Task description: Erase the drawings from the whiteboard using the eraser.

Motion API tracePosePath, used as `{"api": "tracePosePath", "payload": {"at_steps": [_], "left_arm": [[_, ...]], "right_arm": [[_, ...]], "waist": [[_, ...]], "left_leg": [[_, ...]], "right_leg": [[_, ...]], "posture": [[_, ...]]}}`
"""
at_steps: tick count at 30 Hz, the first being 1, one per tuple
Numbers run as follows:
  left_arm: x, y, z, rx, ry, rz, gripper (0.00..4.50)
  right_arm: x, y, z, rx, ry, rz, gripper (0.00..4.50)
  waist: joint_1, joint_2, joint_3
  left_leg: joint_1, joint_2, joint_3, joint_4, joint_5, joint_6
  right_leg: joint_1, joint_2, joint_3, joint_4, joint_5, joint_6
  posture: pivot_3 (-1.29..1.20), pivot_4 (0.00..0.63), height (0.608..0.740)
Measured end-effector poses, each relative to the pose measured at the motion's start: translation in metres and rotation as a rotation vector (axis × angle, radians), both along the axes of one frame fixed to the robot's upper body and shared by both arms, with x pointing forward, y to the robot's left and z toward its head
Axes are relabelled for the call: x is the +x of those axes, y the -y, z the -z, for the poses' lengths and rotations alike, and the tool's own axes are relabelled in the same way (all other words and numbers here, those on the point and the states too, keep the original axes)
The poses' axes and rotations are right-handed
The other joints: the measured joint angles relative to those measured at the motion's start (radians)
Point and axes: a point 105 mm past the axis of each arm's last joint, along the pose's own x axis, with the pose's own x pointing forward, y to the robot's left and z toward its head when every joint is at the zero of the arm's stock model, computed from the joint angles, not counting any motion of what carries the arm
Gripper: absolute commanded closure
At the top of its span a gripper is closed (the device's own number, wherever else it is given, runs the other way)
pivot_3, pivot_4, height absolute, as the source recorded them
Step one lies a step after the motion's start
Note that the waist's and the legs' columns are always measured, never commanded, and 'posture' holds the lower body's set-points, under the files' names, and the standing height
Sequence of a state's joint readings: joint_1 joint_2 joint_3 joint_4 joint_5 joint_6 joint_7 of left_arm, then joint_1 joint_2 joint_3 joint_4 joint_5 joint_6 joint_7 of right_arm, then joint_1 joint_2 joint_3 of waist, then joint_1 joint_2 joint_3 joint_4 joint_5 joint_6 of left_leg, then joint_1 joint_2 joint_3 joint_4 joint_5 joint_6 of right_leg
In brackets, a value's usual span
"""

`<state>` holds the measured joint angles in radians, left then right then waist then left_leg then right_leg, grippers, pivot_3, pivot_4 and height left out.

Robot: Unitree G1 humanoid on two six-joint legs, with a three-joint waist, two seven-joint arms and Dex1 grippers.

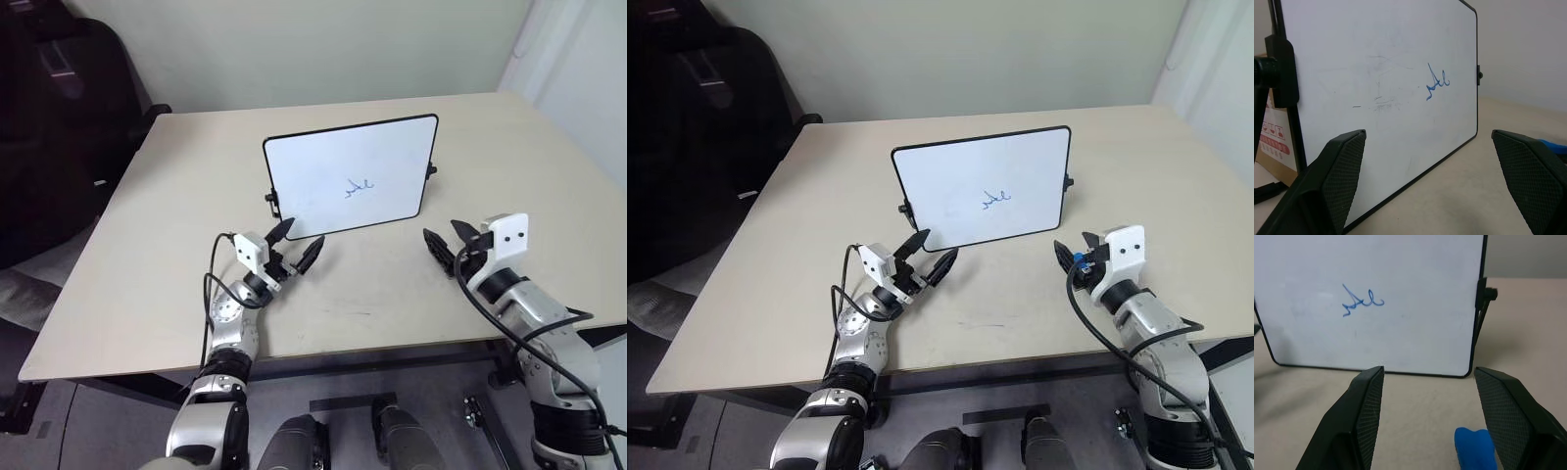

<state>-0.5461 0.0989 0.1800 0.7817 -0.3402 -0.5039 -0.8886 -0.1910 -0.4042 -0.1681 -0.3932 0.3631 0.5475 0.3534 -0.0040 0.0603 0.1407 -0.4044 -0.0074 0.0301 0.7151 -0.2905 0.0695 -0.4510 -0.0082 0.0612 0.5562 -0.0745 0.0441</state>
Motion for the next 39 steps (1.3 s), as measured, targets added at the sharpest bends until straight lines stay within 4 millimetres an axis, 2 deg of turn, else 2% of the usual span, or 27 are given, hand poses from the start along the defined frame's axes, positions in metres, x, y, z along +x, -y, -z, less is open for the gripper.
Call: {"api": "tracePosePath", "payload": {"at_steps": [4,10,18,24,38,39], "left_arm": [[0.0,0.001,0.0,0.0,0.001,0.002,0.0],[0.003,0.002,0.001,-0.002,-0.013,0.003,0.0],[0.004,0.002,0.0,0.0,-0.008,0.001,0.0],[0.004,0.002,0.0,0.001,-0.005,0.0,0.0],[-0.001,-0.003,-0.003,0.001,0.021,-0.018,0.0],[-0.001,-0.003,-0.003,0.0,0.022,-0.022,0.0]], "right_arm": [[0.011,0.001,0.008,-0.058,-0.068,0.023,1.4],[0.017,0.007,0.023,-0.121,-0.18,0.038,1.4],[0.018,0.029,0.046,-0.147,-0.373,0.103,1.4],[0.021,0.032,0.038,-0.107,-0.395,0.093,1.4],[0.019,0.041,0.044,-0.121,-0.477,0.089,1.4],[0.019,0.042,0.045,-0.123,-0.483,0.089,1.57]], "waist": [[0.0,0.0,0.0],[0.006,0.0,0.0],[0.006,0.0,0.0],[0.006,0.001,0.0],[0.005,0.002,0.0],[0.004,0.002,0.0]], "left_leg": [[0.0,0.0,0.0,0.0,0.0,0.0],[0.0,0.0,0.0,0.0,0.001,0.002],[0.0,0.0,0.0,0.0,0.001,0.002],[0.0,0.0,0.0,0.0,0.001,0.002],[0.0,0.0,0.0,-0.001,0.0,0.003],[0.0,0.0,0.0,-0.001,0.0,0.003]], "right_leg": [[0.0,0.0,0.0,0.0,0.0,0.0],[0.001,0.0,0.0,0.0,0.0,0.001],[0.001,0.0,0.0,0.0,0.0,0.0],[0.001,0.0,0.0,0.0,0.0,0.001],[0.0,0.001,0.0,0.0,-0.002,0.0],[0.0,0.001,0.0,0.0,-0.002,0.0]], "posture": [[0.0,0.15,0.726],[0.0,0.15,0.726],[0.0,0.15,0.726],[0.0,0.15,0.726],[0.0,0.15,0.726],[0.0,0.15,0.726]]}}
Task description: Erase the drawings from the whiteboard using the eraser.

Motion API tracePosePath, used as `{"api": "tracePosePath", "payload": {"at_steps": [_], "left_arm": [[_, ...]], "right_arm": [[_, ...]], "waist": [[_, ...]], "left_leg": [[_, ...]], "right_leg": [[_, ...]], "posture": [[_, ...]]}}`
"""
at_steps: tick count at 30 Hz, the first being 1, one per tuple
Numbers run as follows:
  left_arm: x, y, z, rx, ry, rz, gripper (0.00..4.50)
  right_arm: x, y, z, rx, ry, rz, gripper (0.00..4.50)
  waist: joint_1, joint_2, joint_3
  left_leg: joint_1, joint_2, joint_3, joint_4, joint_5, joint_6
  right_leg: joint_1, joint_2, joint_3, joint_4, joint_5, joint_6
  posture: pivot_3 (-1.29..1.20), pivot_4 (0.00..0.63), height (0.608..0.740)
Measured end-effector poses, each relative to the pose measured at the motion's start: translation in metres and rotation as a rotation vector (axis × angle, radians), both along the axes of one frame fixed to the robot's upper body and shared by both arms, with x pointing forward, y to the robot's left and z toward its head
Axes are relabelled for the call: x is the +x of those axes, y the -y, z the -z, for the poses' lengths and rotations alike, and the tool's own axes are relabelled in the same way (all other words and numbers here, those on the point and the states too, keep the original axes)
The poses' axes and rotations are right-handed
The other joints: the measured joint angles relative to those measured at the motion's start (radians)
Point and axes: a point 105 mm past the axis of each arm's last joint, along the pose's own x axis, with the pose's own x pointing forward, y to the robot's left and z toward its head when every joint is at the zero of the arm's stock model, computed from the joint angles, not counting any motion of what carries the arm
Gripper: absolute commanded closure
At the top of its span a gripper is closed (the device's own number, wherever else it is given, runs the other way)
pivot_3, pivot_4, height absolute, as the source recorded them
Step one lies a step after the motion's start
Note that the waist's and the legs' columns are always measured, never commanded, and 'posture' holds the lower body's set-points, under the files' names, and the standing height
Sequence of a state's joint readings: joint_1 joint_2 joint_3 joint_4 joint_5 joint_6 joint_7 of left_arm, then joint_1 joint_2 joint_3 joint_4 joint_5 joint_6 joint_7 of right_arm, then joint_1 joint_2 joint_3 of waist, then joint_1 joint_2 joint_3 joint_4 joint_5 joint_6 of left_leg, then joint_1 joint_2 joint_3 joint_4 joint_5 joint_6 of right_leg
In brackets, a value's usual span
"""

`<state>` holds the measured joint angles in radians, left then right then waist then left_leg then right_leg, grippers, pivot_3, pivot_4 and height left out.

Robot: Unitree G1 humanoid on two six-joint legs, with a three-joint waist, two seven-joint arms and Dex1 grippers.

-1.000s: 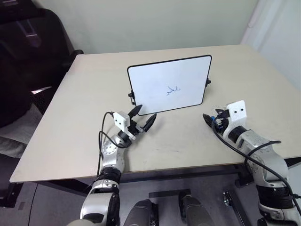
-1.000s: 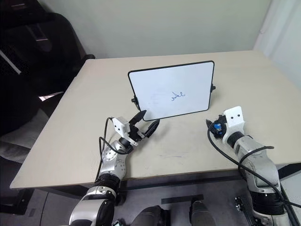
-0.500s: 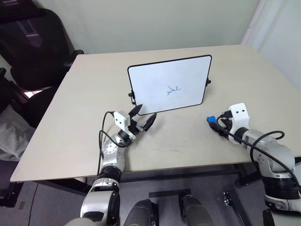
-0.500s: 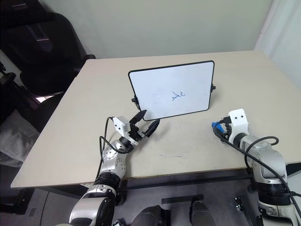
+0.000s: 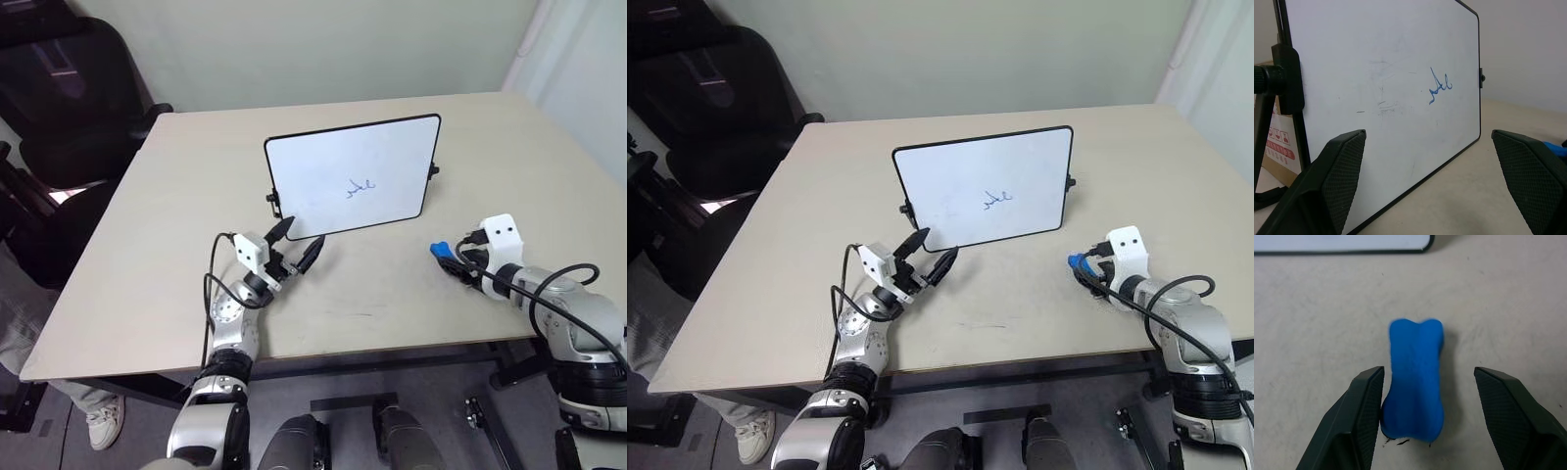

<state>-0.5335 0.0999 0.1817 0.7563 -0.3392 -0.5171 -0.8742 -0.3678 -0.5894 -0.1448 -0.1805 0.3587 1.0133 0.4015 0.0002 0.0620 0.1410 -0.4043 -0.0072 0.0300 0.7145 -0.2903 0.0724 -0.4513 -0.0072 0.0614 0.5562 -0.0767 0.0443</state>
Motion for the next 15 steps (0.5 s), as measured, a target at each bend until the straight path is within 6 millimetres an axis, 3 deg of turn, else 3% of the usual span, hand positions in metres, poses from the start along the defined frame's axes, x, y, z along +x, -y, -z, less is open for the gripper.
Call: {"api": "tracePosePath", "payload": {"at_steps": [2,7,9,15], "left_arm": [[-0.0008,-0.0009,-0.0005,-0.001,0.004,-0.005,0.0],[-0.0027,-0.0028,-0.0011,0.0,0.011,-0.012,0.0],[-0.0035,-0.0034,-0.0014,0.0,0.013,-0.013,0.0],[-0.0042,-0.005,-0.0009,0.002,0.011,-0.016,0.0]], "right_arm": [[-0.0002,0.0022,0.0029,-0.002,-0.015,0.003,2.0],[-0.0007,-0.0003,0.0031,0.003,-0.025,-0.017,3.7],[-0.0008,-0.0004,0.0025,0.004,-0.025,-0.021,4.12],[-0.0019,-0.0045,0.0,0.021,-0.027,-0.046,4.12]], "waist": [[-0.001,0.0,0.0],[-0.004,0.001,0.0],[-0.005,0.001,0.0],[-0.009,0.001,0.0]], "left_leg": [[0.0,0.0,0.0,0.0,0.0,0.0],[0.0,0.0,0.0,0.0,-0.001,0.0],[0.0,0.0,0.0,0.0,-0.001,0.001],[0.0,0.0,0.0,0.0,-0.002,0.001]], "right_leg": [[0.0,0.0,0.0,0.0,0.0,0.0],[0.0,0.0,0.0,0.0,-0.001,0.0],[0.0,0.0,0.0,0.0,-0.002,0.0],[-0.001,0.0,0.0,0.0,-0.002,0.0]], "posture": [[0.0,0.15,0.726],[0.0,0.15,0.726],[0.0,0.15,0.726],[0.0,0.15,0.726]]}}
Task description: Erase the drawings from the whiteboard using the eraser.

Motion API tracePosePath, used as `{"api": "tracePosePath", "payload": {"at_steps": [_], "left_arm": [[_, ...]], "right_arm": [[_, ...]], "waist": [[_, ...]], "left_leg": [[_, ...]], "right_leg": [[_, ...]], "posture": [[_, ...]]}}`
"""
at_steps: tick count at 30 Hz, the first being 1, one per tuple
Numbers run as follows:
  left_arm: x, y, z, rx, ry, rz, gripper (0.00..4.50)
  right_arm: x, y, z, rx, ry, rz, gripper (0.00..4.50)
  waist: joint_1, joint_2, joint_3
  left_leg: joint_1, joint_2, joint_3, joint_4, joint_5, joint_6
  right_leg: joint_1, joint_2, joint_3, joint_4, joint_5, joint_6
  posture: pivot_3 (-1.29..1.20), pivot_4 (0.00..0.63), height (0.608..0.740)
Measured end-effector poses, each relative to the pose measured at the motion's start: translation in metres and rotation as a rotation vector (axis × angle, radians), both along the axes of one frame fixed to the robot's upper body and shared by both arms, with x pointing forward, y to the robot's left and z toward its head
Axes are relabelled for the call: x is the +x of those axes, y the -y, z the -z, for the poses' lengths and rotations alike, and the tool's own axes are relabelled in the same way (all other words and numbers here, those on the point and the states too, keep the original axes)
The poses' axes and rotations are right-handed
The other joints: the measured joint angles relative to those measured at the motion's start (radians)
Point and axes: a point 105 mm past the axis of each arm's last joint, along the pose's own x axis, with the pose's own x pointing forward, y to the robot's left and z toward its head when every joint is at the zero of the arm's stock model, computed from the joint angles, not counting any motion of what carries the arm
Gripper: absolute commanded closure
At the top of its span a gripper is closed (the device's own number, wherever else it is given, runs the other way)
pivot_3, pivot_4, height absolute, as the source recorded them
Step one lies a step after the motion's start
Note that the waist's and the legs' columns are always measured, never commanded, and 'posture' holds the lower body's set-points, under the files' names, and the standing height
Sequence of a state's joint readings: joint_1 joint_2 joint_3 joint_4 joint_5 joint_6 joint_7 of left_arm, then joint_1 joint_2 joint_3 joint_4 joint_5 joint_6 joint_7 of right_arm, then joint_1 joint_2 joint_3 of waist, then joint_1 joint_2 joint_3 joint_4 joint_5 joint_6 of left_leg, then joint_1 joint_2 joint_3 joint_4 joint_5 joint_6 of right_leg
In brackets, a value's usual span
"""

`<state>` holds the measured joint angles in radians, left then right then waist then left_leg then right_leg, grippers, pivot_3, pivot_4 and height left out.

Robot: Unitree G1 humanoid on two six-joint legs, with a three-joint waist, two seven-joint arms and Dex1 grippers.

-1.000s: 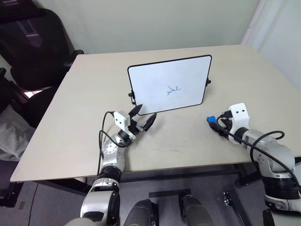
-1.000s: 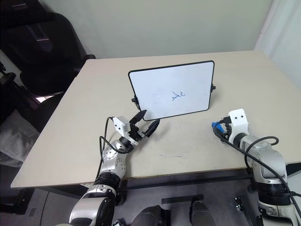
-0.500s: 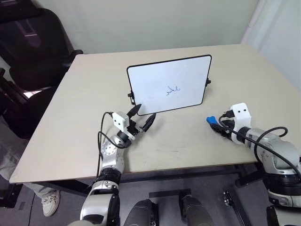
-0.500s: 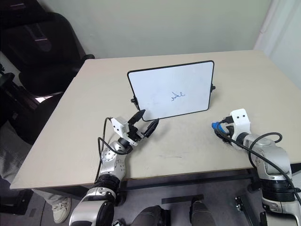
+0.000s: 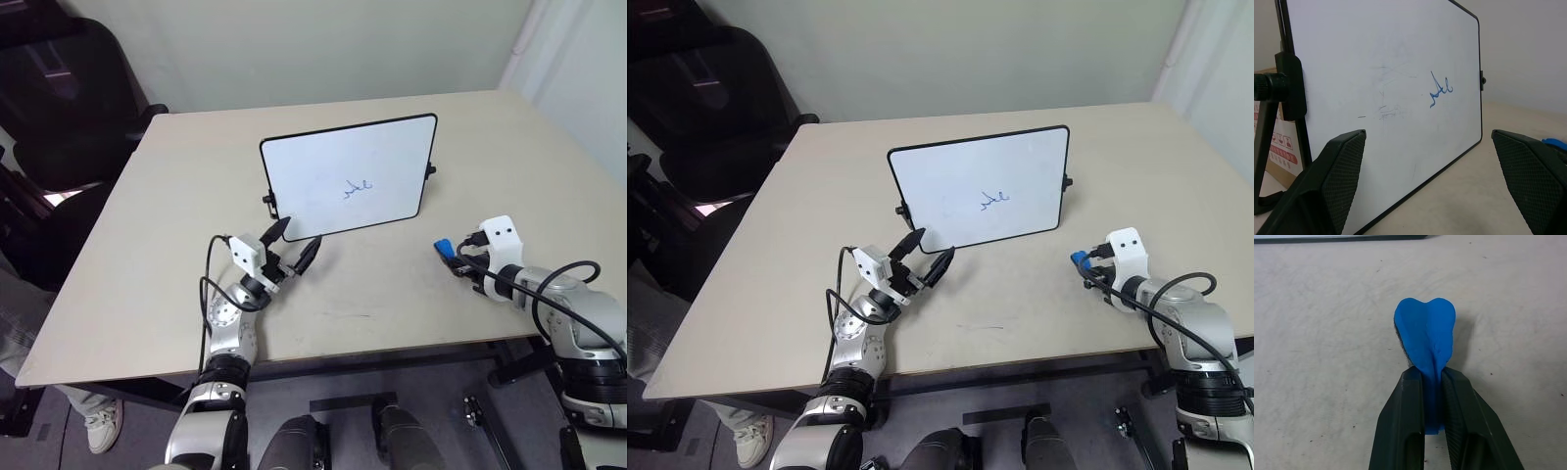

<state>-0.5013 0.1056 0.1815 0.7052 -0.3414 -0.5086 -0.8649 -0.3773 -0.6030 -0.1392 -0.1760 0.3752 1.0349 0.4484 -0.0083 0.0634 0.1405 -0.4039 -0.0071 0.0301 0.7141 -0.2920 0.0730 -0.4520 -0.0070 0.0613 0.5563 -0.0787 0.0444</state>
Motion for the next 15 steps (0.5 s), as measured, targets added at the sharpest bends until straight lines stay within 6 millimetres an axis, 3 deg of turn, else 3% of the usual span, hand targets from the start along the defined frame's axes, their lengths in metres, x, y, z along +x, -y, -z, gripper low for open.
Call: {"api": "tracePosePath", "payload": {"at_steps": [4,10,12,15], "left_arm": [[0.0,-0.001,0.001,0.002,-0.008,-0.002,0.0],[0.002,-0.004,0.004,0.007,-0.023,-0.008,0.0],[0.004,-0.004,0.005,0.006,-0.032,-0.005,0.0],[0.006,-0.001,0.005,0.004,-0.038,0.001,0.0]], "right_arm": [[-0.003,-0.022,-0.025,0.069,0.071,-0.089,4.12],[0.012,-0.085,-0.1,0.137,0.33,-0.262,4.12],[0.019,-0.107,-0.108,0.131,0.366,-0.31,4.12],[0.037,-0.131,-0.104,0.09,0.368,-0.322,4.12]], "waist": [[-0.003,0.001,0.0],[-0.013,0.001,0.001],[-0.01,0.001,0.0],[-0.003,0.001,0.0]], "left_leg": [[0.0,0.0,0.0,0.0,0.0,0.0],[0.001,0.0,0.0,0.0,0.001,0.001],[0.003,0.0,0.0,0.0,0.001,0.001],[0.003,0.001,0.0,0.0,0.001,0.002]], "right_leg": [[0.0,0.001,0.0,0.0,0.0,0.0],[-0.001,0.001,0.0,0.001,0.001,-0.003],[-0.002,0.0,-0.001,0.001,0.001,-0.003],[-0.004,0.0,-0.001,0.001,0.001,-0.003]], "posture": [[0.0,0.15,0.726],[0.0,0.15,0.726],[0.0,0.15,0.726],[0.0,0.15,0.726]]}}
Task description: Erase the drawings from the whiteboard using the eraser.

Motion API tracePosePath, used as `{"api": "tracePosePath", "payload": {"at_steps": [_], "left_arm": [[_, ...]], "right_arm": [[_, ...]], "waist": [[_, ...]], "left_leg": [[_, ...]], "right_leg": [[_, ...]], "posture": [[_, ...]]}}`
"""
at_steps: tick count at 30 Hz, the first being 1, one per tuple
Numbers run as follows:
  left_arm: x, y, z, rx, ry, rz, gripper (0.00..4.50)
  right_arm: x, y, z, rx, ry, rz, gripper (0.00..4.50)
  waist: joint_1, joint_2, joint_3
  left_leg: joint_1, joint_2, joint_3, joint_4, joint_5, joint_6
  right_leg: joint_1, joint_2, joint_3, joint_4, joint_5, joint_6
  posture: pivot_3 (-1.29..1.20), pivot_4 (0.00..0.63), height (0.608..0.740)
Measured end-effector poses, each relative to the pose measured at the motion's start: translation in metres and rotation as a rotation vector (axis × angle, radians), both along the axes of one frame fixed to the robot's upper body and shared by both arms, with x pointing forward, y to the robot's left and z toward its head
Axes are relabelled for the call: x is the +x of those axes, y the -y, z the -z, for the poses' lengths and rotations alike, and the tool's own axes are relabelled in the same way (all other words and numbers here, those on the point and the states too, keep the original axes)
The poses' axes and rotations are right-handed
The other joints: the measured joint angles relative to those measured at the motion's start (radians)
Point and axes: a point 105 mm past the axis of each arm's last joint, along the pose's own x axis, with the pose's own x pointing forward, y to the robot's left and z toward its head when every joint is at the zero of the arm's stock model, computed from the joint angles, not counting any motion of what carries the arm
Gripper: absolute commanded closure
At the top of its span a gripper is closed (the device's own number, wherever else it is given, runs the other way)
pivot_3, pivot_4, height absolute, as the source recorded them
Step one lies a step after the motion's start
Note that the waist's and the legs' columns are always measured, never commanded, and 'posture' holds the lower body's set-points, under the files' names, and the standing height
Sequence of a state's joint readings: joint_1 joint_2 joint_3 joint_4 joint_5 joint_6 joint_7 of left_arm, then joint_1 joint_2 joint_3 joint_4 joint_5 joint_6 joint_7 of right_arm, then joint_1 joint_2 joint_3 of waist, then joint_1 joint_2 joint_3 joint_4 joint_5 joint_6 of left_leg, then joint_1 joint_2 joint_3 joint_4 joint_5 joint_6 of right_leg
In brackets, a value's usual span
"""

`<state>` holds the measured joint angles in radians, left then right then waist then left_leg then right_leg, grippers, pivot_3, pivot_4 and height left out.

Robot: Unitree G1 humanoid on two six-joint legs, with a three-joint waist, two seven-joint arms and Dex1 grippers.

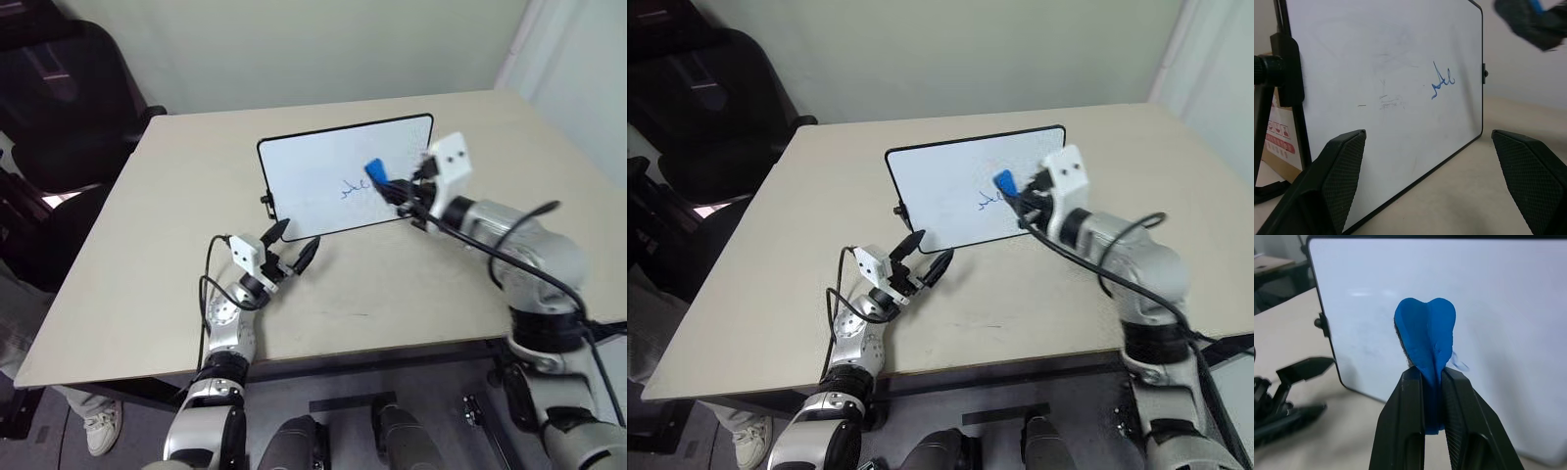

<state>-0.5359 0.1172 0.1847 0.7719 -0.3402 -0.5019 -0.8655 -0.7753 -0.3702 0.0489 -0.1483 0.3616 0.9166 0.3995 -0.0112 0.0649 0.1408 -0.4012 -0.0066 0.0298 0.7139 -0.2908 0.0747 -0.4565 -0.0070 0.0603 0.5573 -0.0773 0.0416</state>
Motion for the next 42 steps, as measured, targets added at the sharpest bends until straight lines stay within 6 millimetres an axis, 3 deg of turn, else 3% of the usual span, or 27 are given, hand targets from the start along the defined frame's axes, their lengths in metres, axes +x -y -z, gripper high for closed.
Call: {"api": "tracePosePath", "payload": {"at_steps": [7,13,28,32,38,42], "left_arm": [[0.002,-0.001,0.0,0.004,-0.001,-0.006,0.0],[0.002,-0.005,0.0,0.006,0.002,-0.027,0.0],[-0.003,-0.012,-0.003,0.01,0.025,-0.056,0.0],[-0.005,-0.013,-0.003,0.011,0.031,-0.062,0.0],[-0.006,-0.014,-0.003,0.011,0.03,-0.065,0.0],[-0.007,-0.015,-0.003,0.011,0.034,-0.066,0.0]], "right_arm": [[0.025,-0.008,0.019,-0.092,0.01,0.075,4.12],[0.039,-0.003,0.041,-0.21,0.001,0.147,4.12],[0.044,-0.001,0.065,-0.333,-0.067,0.149,4.12],[0.046,-0.005,0.06,-0.332,-0.059,0.131,4.12],[0.051,-0.022,0.012,-0.266,0.055,0.107,4.12],[0.051,-0.024,0.005,-0.252,0.075,0.103,4.12]], "waist": [[0.005,0.0,0.0],[0.0,0.0,0.0],[-0.014,0.0,0.0],[-0.015,0.0,0.0],[-0.02,-0.001,0.001],[-0.02,-0.001,0.001]], "left_leg": [[-0.003,0.0,0.0,0.0,0.0,-0.001],[-0.003,0.0,0.0,0.0,0.001,-0.001],[-0.003,0.0,0.0,0.0,0.0,-0.002],[-0.005,0.0,0.001,0.0,0.0,-0.002],[-0.006,0.0,0.001,0.0,0.0,-0.002],[-0.006,0.0,0.001,0.0,0.0,-0.002]], "right_leg": [[0.0,0.0,0.0,0.001,0.002,-0.002],[0.0,0.0,0.0,0.001,0.003,-0.004],[-0.001,0.001,0.0,0.001,0.003,-0.004],[-0.003,0.001,0.0,0.001,0.003,-0.004],[-0.006,0.001,0.0,0.001,0.005,-0.007],[-0.006,0.001,0.0,0.001,0.005,-0.007]], "posture": [[0.0,0.15,0.726],[0.0,0.15,0.726],[0.0,0.15,0.726],[0.0,0.15,0.726],[0.0,0.15,0.726],[0.0,0.15,0.726]]}}
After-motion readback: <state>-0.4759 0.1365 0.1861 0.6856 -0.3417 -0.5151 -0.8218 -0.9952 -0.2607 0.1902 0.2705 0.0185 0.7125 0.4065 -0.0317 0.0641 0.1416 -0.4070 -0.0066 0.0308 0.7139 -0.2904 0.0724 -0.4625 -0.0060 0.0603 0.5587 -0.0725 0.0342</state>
